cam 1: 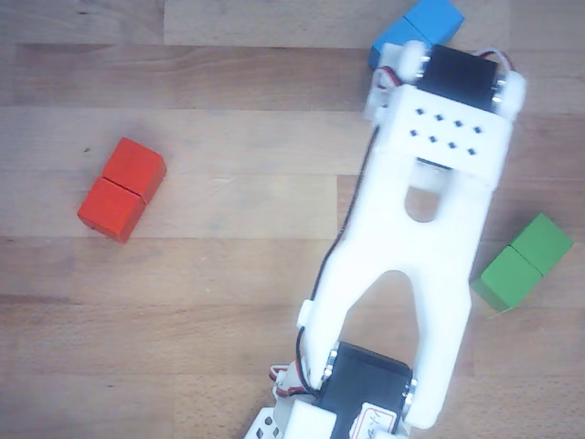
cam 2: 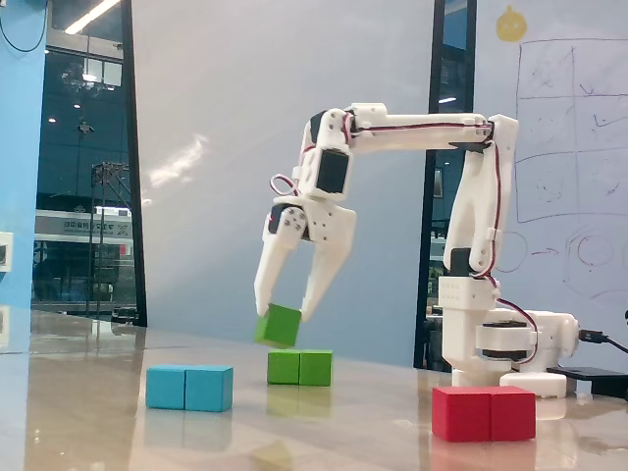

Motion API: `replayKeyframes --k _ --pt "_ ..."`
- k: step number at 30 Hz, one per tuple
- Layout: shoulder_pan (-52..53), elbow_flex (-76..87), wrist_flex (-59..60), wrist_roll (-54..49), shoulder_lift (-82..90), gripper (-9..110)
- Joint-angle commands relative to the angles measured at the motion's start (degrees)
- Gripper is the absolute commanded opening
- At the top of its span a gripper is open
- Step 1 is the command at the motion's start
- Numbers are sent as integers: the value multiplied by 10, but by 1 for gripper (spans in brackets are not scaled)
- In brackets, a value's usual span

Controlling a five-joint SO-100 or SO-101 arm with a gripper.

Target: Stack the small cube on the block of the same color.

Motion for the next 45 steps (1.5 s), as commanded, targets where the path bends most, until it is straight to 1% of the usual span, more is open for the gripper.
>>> replayKeyframes --k 1,9,18,26,42,45 --pt "66 -83 32 -4 16 4" --pt "150 -125 112 -7 15 4" --pt "207 -120 130 -76 6 4" --pt "228 -117 126 -98 -30 4" --pt "232 -118 123 -99 -104 4" --pt "232 -118 124 -100 -113 6"
